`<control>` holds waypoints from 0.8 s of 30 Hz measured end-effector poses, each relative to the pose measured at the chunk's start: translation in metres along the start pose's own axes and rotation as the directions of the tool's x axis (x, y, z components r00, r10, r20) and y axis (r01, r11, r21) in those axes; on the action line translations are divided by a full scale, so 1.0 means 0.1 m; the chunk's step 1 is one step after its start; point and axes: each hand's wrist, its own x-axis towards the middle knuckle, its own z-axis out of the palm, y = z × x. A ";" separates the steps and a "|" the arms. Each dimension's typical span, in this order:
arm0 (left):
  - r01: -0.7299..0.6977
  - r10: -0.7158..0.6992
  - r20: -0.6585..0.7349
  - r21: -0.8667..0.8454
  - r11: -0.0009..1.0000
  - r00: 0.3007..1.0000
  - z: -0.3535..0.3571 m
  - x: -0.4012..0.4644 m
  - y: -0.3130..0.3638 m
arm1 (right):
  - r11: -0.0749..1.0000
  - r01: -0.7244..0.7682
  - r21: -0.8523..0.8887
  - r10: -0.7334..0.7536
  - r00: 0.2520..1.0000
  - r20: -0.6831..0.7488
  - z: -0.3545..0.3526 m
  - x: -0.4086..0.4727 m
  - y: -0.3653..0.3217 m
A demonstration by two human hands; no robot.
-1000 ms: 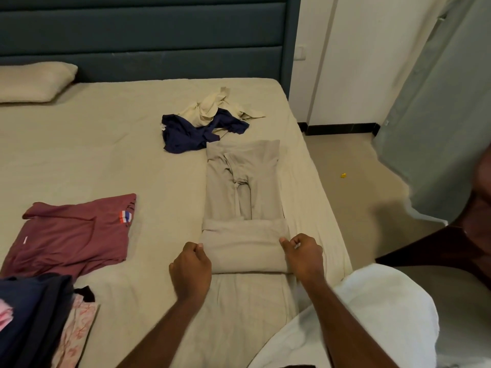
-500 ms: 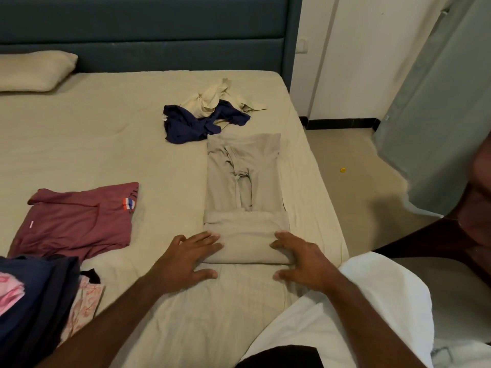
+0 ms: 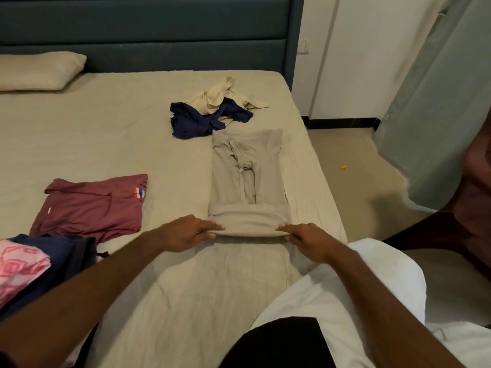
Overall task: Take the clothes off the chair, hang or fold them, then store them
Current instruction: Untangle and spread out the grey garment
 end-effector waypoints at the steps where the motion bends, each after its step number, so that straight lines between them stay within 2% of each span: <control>1: 0.012 -0.008 0.064 -0.057 0.998 0.998 -0.12 -0.02 0.06 | 1.000 -0.016 0.006 0.016 0.999 0.039 -0.09 -0.03 -0.04; 3: 0.081 -0.034 0.247 -0.183 0.980 0.968 -0.30 -0.10 0.17 | 0.995 -0.039 0.096 0.018 0.978 0.209 -0.28 -0.12 -0.14; 5: 0.249 -0.055 0.510 -0.321 0.914 0.858 -0.35 -0.20 0.24 | 0.966 -0.098 0.241 -0.010 0.911 0.412 -0.42 -0.29 -0.28; 7: 0.343 0.014 0.681 -0.387 0.856 0.732 -0.34 -0.31 0.28 | 0.916 -0.191 0.352 -0.046 0.823 0.566 -0.45 -0.44 -0.37; 9: 0.376 0.094 0.725 -0.457 0.806 0.682 -0.36 -0.37 0.28 | 0.895 -0.187 0.405 -0.098 0.803 0.588 -0.50 -0.50 -0.37; 10: 0.384 0.104 0.702 -0.501 0.776 0.705 -0.40 -0.38 0.27 | 0.882 -0.170 0.439 -0.117 0.824 0.554 -0.54 -0.51 -0.37; 12: 0.370 0.066 0.586 -0.591 0.717 0.808 -0.51 -0.36 0.23 | 0.847 -0.120 0.517 -0.110 0.913 0.393 -0.62 -0.43 -0.36; 14: 0.324 -0.038 0.410 -0.658 0.680 0.911 -0.59 -0.27 0.19 | 0.828 -0.079 0.555 -0.019 0.986 0.169 -0.69 -0.30 -0.39; 15: 0.296 -0.102 0.313 -0.676 0.675 0.944 -0.62 -0.21 0.19 | 0.845 -0.059 0.531 0.038 0.998 0.051 -0.72 -0.20 -0.42; 17: 0.270 -0.242 0.139 -0.687 0.675 0.960 -0.63 -0.04 0.20 | 0.888 -0.074 0.454 0.163 0.974 -0.158 -0.68 0.00 -0.46; 19: 0.272 -0.416 -0.037 -0.704 0.656 0.909 -0.56 0.22 0.21 | 0.873 -0.144 0.466 0.315 0.897 -0.312 -0.56 0.26 -0.46; 20: 0.261 -0.502 -0.137 -0.722 0.641 0.854 -0.51 0.38 0.21 | 0.849 -0.178 0.497 0.393 0.842 -0.370 -0.49 0.39 -0.50; 22: 0.260 -0.617 -0.371 -0.670 0.695 0.694 -0.31 0.67 0.22 | 0.821 -0.237 0.519 0.501 0.735 -0.457 -0.34 0.58 -0.59; 24: 0.296 -0.640 -0.531 -0.593 0.749 0.555 -0.12 0.90 0.27 | 0.840 -0.277 0.467 0.515 0.676 -0.527 -0.27 0.76 -0.66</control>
